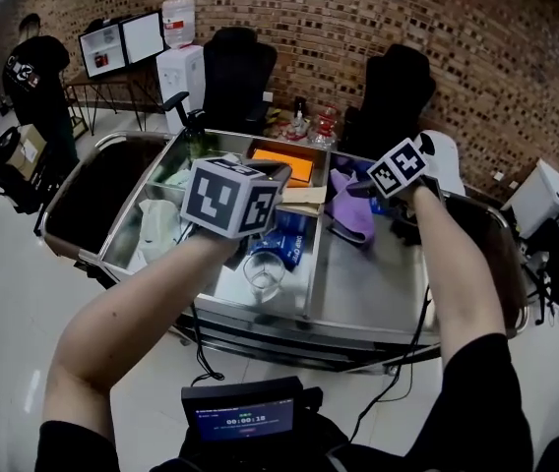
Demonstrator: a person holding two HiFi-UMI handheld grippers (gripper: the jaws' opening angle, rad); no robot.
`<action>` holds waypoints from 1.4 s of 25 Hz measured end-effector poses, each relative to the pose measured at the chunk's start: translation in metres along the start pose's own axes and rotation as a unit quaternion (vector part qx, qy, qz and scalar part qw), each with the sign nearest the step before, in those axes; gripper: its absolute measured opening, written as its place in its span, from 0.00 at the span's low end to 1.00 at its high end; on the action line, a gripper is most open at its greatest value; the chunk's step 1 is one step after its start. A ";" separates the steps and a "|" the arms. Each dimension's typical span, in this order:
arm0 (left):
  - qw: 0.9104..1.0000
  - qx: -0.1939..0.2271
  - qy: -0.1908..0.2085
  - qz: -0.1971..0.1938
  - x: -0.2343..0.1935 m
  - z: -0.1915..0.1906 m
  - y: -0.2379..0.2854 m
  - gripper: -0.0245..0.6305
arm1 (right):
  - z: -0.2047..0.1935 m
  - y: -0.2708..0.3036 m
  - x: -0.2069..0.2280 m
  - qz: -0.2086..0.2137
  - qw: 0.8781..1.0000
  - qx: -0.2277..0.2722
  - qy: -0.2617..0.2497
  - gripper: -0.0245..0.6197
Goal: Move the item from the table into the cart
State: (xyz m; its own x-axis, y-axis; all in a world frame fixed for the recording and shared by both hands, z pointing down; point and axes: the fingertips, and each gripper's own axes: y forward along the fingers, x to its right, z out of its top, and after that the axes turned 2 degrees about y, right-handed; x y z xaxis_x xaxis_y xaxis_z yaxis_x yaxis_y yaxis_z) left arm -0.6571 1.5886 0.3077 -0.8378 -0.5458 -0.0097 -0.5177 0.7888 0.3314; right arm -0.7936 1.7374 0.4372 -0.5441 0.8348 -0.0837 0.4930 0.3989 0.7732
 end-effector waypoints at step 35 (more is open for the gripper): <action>0.968 0.245 0.030 0.041 0.127 -0.022 -0.174 0.02 | -0.111 -0.317 -0.229 -0.133 0.879 0.446 0.103 0.48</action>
State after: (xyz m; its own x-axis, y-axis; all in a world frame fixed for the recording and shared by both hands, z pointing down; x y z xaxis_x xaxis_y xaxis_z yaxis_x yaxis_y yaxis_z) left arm -0.6695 1.3757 0.2694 -0.8753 -0.4802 0.0565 -0.4828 0.8612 -0.1592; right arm -0.9005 1.3776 0.2815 -0.7868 0.6172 -0.0013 0.6160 0.7852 -0.0642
